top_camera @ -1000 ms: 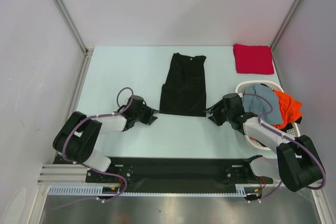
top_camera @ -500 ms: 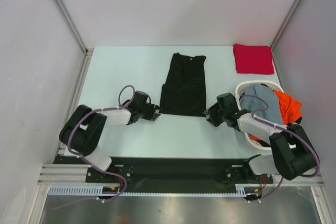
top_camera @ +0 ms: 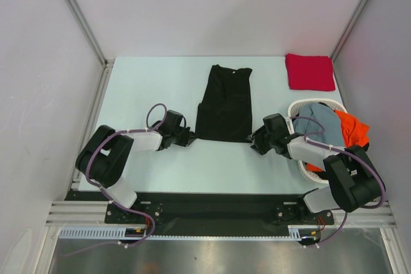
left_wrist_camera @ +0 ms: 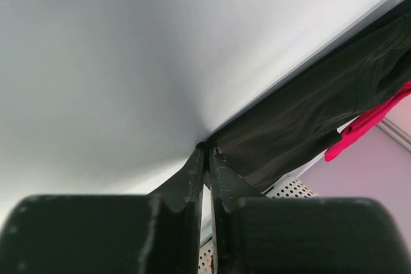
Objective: Fold and stack the t-shirts
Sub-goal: Fold the tshirt
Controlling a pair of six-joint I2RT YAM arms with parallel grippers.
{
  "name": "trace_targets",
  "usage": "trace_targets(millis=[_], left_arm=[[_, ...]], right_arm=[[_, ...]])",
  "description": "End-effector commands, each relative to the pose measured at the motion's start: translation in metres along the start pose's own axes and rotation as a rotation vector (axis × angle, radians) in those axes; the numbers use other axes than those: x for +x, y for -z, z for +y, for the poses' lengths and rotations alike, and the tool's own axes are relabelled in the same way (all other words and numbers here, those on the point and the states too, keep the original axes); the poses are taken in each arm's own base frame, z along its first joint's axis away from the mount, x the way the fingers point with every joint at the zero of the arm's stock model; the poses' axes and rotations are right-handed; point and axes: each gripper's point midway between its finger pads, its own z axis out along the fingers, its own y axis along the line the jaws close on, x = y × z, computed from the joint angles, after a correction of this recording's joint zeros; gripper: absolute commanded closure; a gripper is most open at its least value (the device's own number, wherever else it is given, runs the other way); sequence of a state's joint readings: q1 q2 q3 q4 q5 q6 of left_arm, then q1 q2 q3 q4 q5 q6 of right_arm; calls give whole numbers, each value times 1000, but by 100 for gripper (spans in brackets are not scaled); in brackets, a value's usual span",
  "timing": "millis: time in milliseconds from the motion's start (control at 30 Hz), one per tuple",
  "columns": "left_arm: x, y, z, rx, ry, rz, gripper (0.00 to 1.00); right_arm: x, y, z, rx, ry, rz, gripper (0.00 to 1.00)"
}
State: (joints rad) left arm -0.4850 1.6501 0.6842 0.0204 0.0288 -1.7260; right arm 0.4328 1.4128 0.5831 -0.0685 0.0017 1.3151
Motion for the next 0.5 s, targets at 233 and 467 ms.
trace_targets(millis=[233, 467], left_arm=[[-13, -10, 55, -164, -69, -54, 100], [-5, -9, 55, -165, -79, -10, 100]], right_arm=[[-23, -6, -15, 53, -70, -77, 53], [-26, -18, -18, 68, -79, -82, 58]])
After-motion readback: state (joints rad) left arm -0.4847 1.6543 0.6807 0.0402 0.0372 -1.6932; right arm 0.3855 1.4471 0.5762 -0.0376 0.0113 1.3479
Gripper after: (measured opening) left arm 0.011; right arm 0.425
